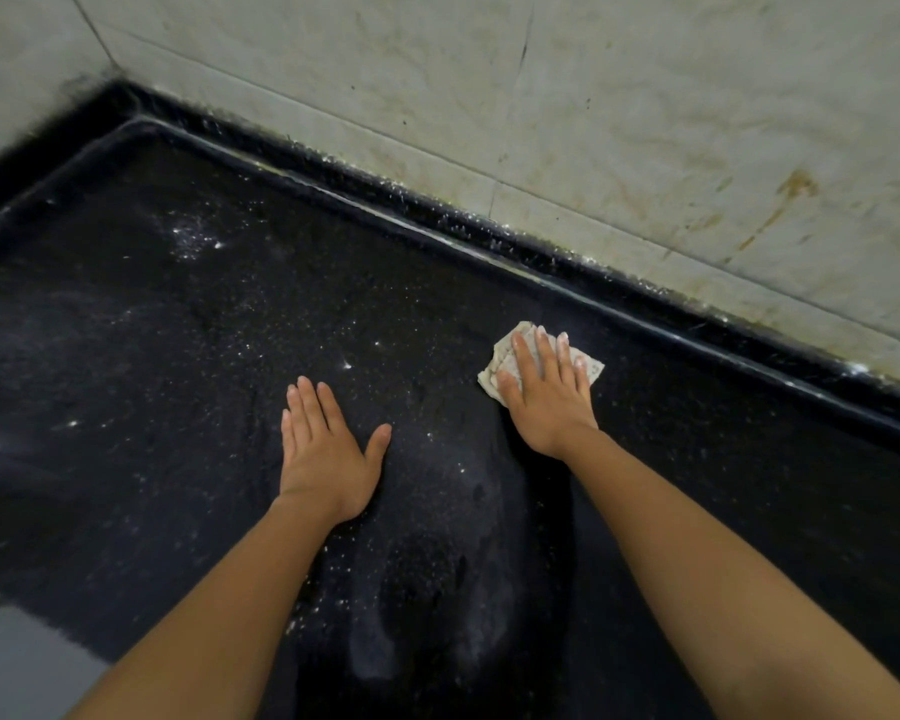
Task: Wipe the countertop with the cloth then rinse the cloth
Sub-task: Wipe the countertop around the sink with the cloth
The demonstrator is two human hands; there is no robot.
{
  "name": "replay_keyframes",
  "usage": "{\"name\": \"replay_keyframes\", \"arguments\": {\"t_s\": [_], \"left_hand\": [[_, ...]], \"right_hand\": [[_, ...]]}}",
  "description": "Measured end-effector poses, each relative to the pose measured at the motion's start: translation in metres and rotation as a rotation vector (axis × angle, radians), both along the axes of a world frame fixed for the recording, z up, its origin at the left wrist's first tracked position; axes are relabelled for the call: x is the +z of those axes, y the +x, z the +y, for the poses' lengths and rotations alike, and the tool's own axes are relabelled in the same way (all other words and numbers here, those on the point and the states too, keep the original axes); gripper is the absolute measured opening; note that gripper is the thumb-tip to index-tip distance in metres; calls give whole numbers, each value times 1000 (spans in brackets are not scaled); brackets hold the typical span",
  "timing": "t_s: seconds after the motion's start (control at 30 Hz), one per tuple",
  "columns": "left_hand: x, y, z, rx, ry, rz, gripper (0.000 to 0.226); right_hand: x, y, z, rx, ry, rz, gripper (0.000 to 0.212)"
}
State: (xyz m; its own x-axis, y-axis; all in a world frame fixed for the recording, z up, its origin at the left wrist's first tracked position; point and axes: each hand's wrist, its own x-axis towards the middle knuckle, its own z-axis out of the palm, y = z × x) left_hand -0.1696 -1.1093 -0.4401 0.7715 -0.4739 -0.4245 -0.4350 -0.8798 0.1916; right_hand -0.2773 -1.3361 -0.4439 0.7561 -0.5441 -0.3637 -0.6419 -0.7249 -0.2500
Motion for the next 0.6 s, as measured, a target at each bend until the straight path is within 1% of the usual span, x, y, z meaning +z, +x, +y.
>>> {"name": "replay_keyframes", "arguments": {"t_s": [0.2, 0.3, 0.37, 0.43, 0.5, 0.6], "left_hand": [[10, 0, -2, -18, 56, 33, 90], [13, 1, -2, -26, 84, 43, 90], [14, 1, -2, -30, 100, 51, 90], [14, 2, -2, -32, 106, 57, 90], [14, 2, -2, -32, 106, 58, 90], [13, 2, -2, -35, 107, 54, 90]], "right_hand": [[5, -37, 41, 111, 27, 10, 60], [8, -63, 54, 226, 4, 32, 62], [10, -85, 52, 340, -7, 37, 65], [11, -99, 37, 383, -13, 32, 64], [7, -104, 16, 300, -34, 25, 64], [-1, -101, -16, 68, -111, 19, 63]]}}
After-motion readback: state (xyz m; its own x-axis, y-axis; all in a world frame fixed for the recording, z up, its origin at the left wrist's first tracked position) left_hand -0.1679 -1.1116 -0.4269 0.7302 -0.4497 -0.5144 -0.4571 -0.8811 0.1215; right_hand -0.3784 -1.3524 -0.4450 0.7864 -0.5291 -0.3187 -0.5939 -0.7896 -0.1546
